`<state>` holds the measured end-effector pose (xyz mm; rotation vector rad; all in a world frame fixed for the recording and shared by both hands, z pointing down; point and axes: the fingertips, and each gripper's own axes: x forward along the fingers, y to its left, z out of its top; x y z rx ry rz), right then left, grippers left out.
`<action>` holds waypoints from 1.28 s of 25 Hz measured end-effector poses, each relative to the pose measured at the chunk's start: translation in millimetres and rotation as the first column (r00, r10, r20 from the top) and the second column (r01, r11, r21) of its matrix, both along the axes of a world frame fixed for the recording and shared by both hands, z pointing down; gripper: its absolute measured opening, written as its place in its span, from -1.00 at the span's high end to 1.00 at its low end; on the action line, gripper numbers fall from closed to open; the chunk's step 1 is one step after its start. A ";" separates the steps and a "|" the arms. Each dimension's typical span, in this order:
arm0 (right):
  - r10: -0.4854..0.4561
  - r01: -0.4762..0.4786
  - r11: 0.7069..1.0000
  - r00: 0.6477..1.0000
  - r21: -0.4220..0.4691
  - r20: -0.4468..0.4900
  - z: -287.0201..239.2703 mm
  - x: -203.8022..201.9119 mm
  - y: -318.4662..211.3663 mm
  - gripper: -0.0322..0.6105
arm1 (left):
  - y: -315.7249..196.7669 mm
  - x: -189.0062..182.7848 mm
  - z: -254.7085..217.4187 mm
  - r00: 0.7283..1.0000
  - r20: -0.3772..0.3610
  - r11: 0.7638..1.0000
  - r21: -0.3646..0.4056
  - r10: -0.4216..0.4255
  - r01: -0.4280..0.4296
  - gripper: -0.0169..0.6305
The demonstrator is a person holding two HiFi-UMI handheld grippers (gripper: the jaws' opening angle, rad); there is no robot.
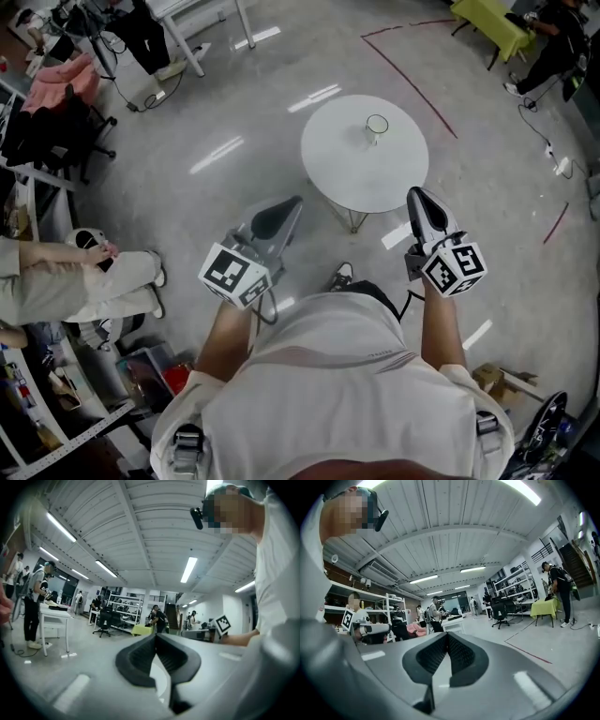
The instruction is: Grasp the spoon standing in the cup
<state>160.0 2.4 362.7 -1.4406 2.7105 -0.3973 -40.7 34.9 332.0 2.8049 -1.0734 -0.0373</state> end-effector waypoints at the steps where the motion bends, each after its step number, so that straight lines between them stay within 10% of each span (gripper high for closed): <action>1: -0.004 0.004 1.000 1.000 -0.001 -0.004 2.1 10.0 -13.8 0.89 | -14.3 10.8 1.5 1.000 0.006 1.000 -0.005 -0.002 0.002 0.94; 11: -0.023 0.008 0.995 0.987 -0.097 -0.162 49.9 63.4 -127.3 0.89 | -127.7 85.5 33.0 1.000 0.028 0.999 -0.053 0.010 -0.009 0.94; 32: -0.050 -0.222 0.911 0.778 -0.349 -0.626 269.4 -38.7 -345.6 0.57 | -270.5 -20.3 113.8 0.994 0.033 0.977 -0.188 0.104 -0.096 0.94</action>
